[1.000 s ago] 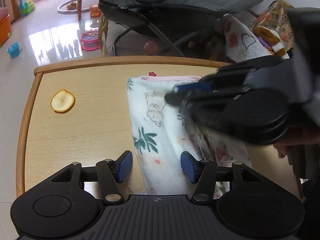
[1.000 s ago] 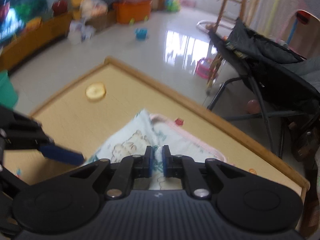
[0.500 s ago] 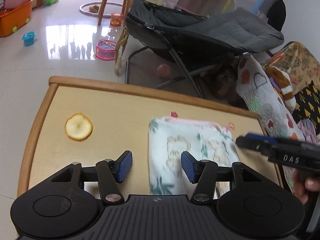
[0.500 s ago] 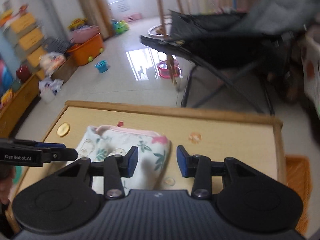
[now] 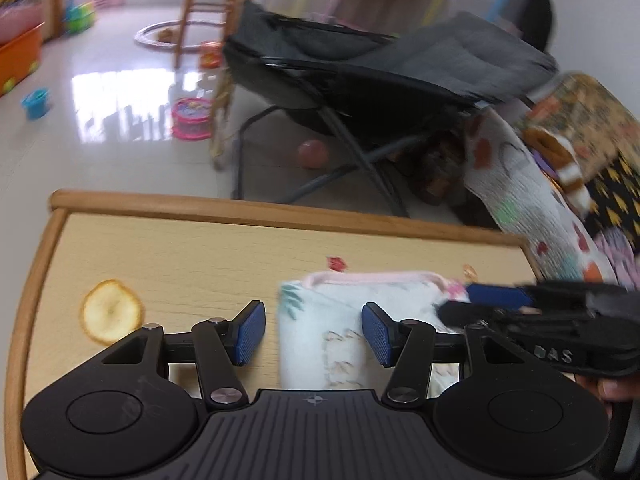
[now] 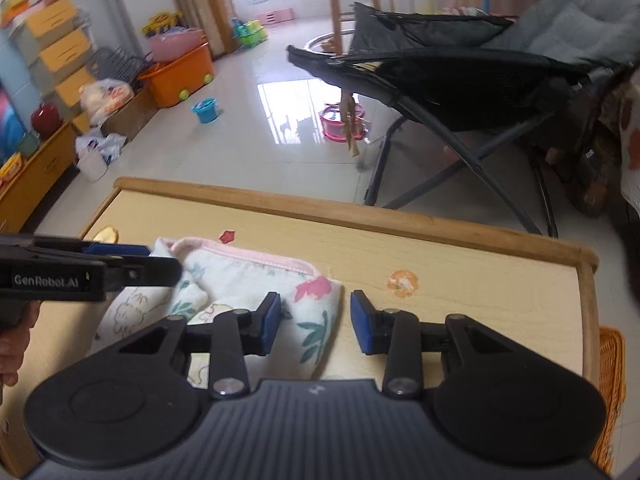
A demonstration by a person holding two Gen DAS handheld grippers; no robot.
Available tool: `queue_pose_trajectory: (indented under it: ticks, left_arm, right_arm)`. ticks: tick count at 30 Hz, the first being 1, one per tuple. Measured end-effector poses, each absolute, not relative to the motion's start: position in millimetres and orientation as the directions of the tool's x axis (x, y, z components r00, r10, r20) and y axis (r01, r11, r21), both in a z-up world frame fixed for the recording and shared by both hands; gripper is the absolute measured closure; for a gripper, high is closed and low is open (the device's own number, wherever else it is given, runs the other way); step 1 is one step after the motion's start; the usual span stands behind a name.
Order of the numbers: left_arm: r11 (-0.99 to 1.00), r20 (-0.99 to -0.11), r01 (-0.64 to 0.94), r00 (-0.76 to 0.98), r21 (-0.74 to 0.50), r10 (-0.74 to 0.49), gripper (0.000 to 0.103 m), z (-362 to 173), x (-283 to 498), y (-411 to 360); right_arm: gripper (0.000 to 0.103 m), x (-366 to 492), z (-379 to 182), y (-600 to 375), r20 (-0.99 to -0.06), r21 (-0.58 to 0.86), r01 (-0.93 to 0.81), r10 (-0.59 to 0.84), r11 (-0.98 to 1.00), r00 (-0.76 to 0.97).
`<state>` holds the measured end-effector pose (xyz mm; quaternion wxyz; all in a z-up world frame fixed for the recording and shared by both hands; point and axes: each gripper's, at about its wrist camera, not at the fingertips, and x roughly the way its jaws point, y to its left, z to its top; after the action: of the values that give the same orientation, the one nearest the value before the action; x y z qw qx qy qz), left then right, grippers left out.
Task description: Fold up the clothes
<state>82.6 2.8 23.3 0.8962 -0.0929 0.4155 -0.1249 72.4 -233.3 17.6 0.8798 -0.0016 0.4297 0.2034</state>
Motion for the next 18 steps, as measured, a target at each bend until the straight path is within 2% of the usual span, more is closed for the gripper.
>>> queue_pose_trajectory:
  ticks: [2,3,4,7,18]
  left_arm:
    - [0.958,-0.728,0.169,0.624,-0.230,-0.285,0.054,23,82,-4]
    - [0.961,-0.731,0.177,0.624,-0.213,-0.277,0.066,23,82,-6]
    - [0.962,-0.731,0.174,0.626,-0.211,-0.274,0.081,23,83,-6]
    - [0.958,-0.725,0.160,0.627,-0.239,-0.285,0.092,23,86,-3]
    - [0.970,-0.677,0.134,0.697,-0.203,-0.237,0.094,34,97,-4]
  right_arm:
    - [0.083,70,18,-230,-0.758,0.149,-0.383,0.354,0.912,0.548]
    - [0.093,70,18,-229,-0.758,0.149,-0.389,0.358,0.909,0.545]
    - [0.096,70,18,-228,-0.758,0.155,-0.393,0.364,0.906,0.541]
    - [0.097,70,18,-227,-0.756,0.159,-0.404,0.374,0.901,0.536]
    - [0.098,83,31,-226,-0.711,0.111,-0.393,0.349,0.913,0.610]
